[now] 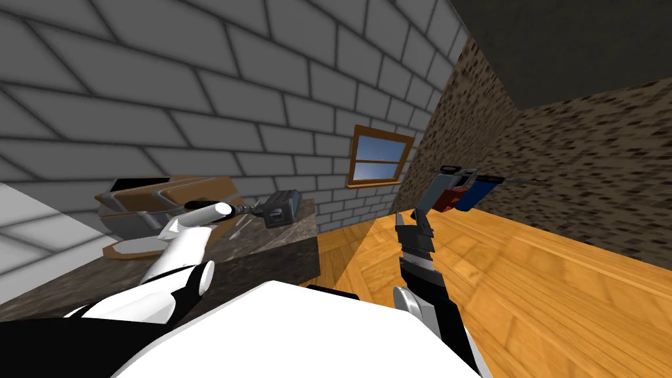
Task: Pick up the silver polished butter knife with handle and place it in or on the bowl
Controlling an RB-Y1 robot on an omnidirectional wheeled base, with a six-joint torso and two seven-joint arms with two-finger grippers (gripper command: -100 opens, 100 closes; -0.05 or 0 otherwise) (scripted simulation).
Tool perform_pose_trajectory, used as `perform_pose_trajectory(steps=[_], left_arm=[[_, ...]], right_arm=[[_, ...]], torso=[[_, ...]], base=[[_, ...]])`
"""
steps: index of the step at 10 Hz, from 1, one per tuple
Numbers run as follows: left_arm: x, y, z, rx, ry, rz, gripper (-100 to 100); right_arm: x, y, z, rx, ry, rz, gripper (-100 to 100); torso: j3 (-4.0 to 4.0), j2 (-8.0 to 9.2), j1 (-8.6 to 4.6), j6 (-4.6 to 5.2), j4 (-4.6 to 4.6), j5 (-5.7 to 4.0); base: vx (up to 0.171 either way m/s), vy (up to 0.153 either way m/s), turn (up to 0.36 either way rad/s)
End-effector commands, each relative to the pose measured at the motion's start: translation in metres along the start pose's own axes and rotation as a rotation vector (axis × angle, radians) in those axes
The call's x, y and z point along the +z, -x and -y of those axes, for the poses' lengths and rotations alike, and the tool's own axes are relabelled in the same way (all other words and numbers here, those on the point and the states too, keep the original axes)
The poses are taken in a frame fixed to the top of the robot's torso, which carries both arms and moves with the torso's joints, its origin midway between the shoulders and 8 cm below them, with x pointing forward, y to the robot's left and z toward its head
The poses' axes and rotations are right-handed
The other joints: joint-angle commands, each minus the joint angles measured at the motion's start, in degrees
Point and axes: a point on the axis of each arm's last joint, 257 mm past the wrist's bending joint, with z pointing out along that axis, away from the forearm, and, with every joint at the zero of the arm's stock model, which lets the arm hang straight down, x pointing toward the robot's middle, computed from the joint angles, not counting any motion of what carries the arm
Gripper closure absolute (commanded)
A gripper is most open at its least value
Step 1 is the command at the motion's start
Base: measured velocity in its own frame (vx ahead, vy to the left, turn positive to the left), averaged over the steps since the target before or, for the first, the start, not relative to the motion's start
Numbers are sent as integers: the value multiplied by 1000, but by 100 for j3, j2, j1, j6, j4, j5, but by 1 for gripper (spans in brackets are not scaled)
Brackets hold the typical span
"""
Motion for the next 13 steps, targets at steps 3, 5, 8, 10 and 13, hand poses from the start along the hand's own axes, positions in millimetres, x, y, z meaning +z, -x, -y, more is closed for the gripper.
perform_pose_trajectory(steps=[3,5,8,10,13], left_arm=[[-7,5,46,-61,-58,43,100],[-9,7,57,-78,-72,55,100],[-15,15,87,-132,-107,93,100],[-19,21,103,-165,-124,117,100],[-22,27,114,-192,-136,137,100]], right_arm=[[0,0,0,0,0,0,0],[0,0,0,0,0,0,0],[0,0,0,0,0,0,0],[0,0,0,0,0,0,0],[0,0,0,0,0,0,0]], torso=[[2,2,6,-5,1,0],[-1,-3,10,-4,-1,3],[-3,-5,3,2,0,2],[-2,-4,15,-2,-1,7],[-2,-4,-1,-5,-2,6]], base=[[-1,63,-233],[-3,61,-152],[-4,54,-201],[-5,80,-207],[-1,34,-97]])
